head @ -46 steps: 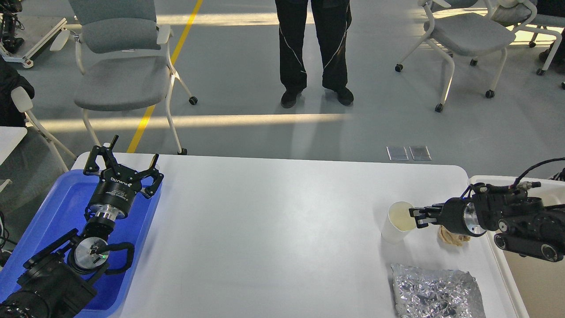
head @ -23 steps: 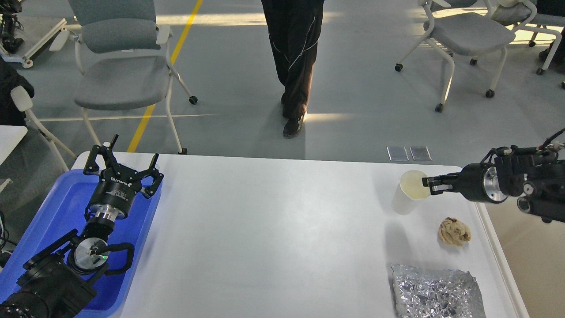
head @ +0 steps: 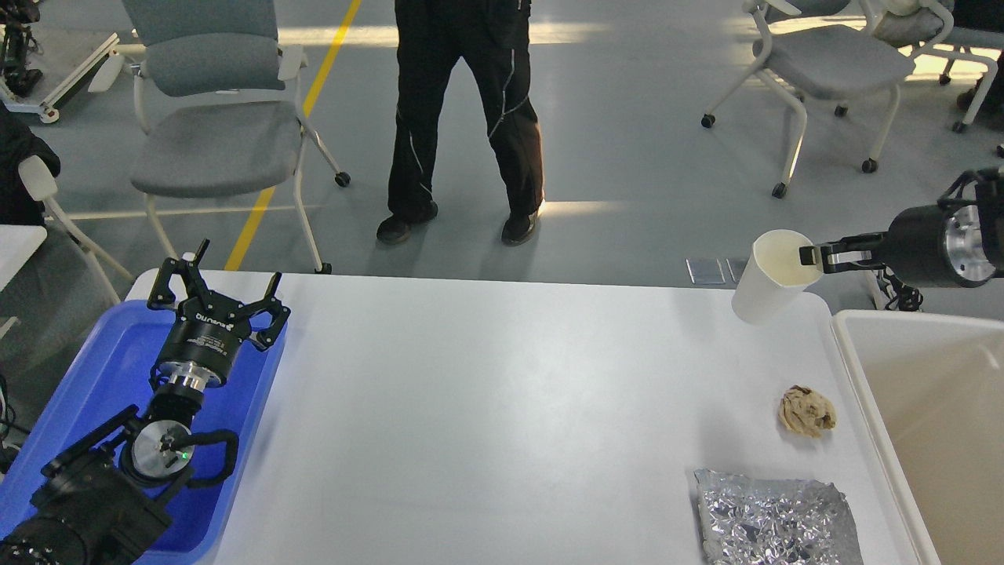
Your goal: Tidy desktop
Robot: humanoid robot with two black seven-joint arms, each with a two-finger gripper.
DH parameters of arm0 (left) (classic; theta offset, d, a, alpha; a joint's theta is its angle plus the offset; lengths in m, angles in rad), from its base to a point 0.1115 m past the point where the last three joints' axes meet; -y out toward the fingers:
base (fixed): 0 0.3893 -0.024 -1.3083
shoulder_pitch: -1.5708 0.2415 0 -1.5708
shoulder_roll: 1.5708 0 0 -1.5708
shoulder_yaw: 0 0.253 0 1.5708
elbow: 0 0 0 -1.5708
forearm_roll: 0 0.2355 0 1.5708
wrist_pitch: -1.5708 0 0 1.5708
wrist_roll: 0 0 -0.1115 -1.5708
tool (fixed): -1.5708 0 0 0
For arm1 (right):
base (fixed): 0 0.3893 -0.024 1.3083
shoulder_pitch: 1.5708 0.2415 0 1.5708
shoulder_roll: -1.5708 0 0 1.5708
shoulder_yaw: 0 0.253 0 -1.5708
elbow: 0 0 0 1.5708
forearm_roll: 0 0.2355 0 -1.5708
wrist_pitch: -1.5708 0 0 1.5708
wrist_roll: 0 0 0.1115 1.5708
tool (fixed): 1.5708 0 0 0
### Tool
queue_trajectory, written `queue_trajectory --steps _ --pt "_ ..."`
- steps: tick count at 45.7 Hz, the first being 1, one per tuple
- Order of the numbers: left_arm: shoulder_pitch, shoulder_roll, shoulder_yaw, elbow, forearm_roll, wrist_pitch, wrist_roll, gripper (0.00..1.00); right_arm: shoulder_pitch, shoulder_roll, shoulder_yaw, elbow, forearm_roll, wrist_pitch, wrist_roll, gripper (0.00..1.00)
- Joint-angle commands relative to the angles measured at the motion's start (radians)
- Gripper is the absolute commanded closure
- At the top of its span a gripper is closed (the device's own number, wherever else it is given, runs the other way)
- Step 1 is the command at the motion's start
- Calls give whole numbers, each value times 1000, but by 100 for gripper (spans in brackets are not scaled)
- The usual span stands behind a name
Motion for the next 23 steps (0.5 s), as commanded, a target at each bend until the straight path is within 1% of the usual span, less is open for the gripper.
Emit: queue_trajectory --steps 1,13,18,23 --pt "0 1 0 0 0 0 0 0 120 -35 -1 30 0 92 1 100" --pt "0 1 0 0 0 0 0 0 107 -47 -3 28 -2 88 1 100" --pt "0 1 0 0 0 0 0 0 85 -106 5 19 0 83 1 100" --pt "0 -1 0 0 0 0 0 0 10 -199 34 -2 -3 72 1 100"
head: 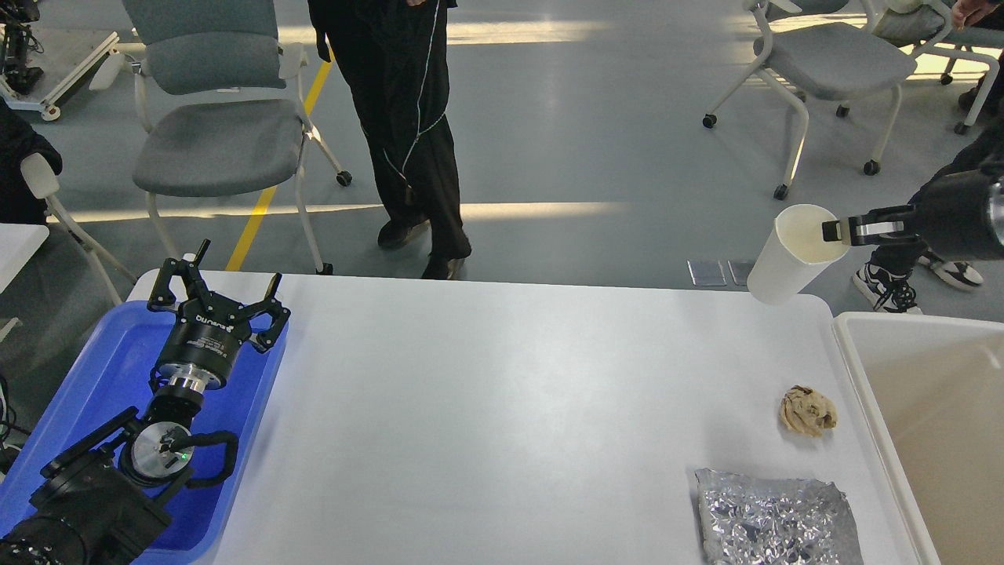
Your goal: Tidy desktop
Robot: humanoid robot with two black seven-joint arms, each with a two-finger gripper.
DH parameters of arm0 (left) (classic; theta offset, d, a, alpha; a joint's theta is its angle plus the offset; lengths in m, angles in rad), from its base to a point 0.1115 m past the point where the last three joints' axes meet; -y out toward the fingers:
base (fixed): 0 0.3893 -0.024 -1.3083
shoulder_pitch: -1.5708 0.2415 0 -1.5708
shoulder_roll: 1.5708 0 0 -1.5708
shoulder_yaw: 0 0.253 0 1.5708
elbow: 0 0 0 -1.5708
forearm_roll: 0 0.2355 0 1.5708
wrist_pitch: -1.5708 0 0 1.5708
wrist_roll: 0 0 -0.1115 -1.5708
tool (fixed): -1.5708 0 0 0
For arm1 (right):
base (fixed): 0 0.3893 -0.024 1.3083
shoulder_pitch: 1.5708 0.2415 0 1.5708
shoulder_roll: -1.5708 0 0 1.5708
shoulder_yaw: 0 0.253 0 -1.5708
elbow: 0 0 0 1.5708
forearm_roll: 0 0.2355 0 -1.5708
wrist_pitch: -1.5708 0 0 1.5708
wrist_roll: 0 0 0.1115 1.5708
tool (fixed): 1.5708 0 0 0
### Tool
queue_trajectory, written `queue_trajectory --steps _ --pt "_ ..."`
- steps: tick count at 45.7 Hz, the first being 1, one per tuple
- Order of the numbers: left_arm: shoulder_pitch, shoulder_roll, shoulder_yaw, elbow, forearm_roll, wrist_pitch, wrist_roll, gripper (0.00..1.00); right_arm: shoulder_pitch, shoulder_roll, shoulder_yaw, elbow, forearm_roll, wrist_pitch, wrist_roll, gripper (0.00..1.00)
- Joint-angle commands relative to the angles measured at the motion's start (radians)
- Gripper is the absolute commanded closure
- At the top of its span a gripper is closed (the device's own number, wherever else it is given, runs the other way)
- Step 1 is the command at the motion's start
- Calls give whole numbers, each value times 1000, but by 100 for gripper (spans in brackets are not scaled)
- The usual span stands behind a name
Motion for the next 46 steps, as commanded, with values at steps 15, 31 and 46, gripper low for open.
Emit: queue_trajectory --steps 15,31,46 --pt "0 -1 0 0 0 0 0 0 -426 -292 309 -81 12 -84 0 100" --pt "0 0 0 0 0 0 0 0 -739 -305 405 -159 271 -225 2 100" --pt "0 -1 0 0 0 0 0 0 -908 -202 406 -254 483 -346 2 100"
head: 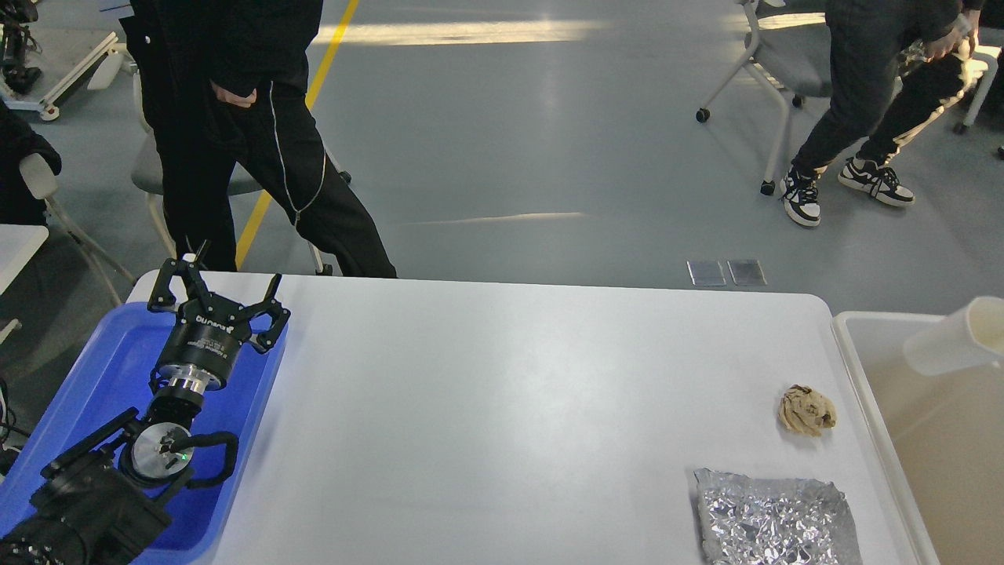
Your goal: Tidy desktop
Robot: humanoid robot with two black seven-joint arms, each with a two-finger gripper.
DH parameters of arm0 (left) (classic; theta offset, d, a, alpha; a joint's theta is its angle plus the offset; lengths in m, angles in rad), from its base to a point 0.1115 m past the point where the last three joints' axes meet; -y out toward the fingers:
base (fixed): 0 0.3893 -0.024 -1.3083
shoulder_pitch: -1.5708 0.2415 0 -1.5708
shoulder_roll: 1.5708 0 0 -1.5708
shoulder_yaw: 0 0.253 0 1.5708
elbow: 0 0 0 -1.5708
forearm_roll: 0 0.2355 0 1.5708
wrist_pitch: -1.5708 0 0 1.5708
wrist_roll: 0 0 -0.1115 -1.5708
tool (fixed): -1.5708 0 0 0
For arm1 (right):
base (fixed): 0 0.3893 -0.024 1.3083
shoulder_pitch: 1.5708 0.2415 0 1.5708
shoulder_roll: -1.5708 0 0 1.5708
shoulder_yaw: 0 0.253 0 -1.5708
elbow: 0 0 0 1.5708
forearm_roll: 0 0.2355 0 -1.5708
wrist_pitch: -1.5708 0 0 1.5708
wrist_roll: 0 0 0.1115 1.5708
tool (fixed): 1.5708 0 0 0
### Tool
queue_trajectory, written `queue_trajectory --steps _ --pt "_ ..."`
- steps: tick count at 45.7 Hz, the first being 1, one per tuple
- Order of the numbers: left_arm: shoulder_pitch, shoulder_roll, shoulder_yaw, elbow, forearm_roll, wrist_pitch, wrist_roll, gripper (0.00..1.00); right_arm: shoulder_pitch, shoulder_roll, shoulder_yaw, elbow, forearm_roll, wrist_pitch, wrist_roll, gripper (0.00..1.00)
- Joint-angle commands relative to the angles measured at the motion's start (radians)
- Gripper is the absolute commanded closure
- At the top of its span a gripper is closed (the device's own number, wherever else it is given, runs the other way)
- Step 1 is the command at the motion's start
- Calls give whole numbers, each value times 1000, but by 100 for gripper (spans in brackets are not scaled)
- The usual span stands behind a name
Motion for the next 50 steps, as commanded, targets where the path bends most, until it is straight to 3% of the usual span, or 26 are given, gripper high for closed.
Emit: queue_trajectory --steps 1,16,28,50 --pt "0 0 0 0 0 0 0 0 -145 67 13 -64 180 -95 0 100" --pt "0 0 0 0 0 0 0 0 -384 225 112 -202 468 -196 0 100" --pt "0 0 0 0 0 0 0 0 -599 397 375 -475 473 -190 -2 100" --pt "0 0 0 0 0 0 -1 0 -658 750 433 -1016 562 -178 -32 100"
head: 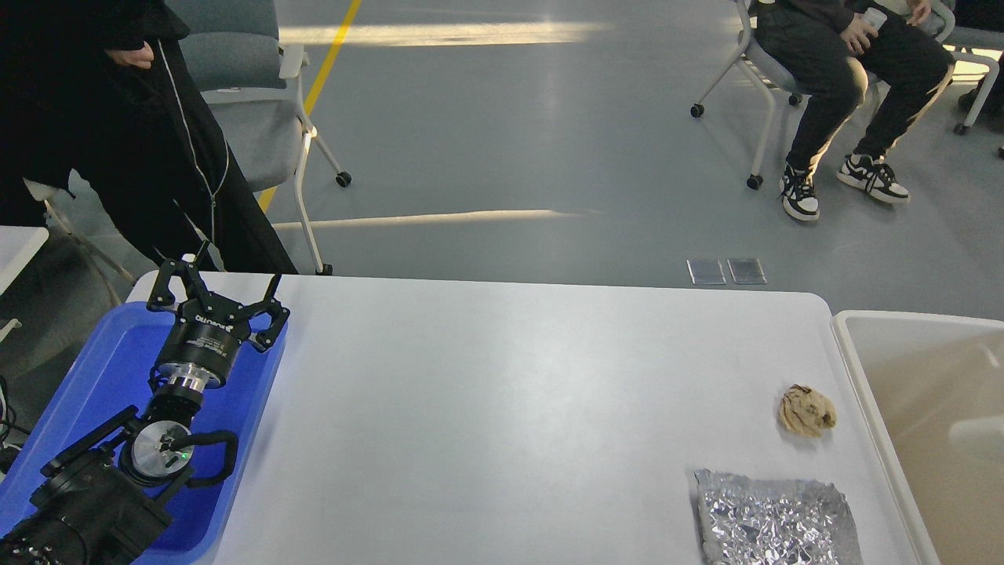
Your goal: Tidy desktop
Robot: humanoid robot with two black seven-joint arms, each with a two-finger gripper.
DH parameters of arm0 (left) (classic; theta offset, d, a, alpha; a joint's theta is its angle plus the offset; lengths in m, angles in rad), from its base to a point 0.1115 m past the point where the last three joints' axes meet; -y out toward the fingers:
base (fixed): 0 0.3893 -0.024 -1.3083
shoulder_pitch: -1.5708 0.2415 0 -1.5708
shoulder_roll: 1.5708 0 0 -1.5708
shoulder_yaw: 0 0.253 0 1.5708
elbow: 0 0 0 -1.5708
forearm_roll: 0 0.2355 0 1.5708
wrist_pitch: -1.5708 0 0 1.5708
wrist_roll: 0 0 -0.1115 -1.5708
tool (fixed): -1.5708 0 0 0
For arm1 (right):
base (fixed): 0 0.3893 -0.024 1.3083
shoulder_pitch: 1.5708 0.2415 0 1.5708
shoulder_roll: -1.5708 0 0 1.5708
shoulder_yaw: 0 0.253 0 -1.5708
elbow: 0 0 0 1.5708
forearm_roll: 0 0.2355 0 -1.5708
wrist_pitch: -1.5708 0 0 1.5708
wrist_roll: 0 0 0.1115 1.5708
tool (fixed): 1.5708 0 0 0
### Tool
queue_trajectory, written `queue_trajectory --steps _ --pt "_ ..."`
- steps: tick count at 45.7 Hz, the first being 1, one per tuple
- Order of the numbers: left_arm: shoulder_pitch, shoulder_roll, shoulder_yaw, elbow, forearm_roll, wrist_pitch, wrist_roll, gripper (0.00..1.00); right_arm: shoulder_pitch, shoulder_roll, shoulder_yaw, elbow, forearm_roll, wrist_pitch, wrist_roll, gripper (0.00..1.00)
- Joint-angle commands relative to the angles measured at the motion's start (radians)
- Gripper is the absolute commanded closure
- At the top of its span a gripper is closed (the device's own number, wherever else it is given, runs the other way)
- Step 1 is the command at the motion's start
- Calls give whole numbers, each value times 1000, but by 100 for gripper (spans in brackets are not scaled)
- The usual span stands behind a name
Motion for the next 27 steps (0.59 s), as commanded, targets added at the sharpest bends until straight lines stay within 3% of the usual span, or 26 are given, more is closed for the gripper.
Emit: queue_trajectory --steps 1,27 --pt "0 -1 0 0 0 0 -1 0 -29 174 34 -258 49 3 -16 100" --pt "0 0 0 0 0 0 -1 0 25 180 71 -266 64 75 -33 100"
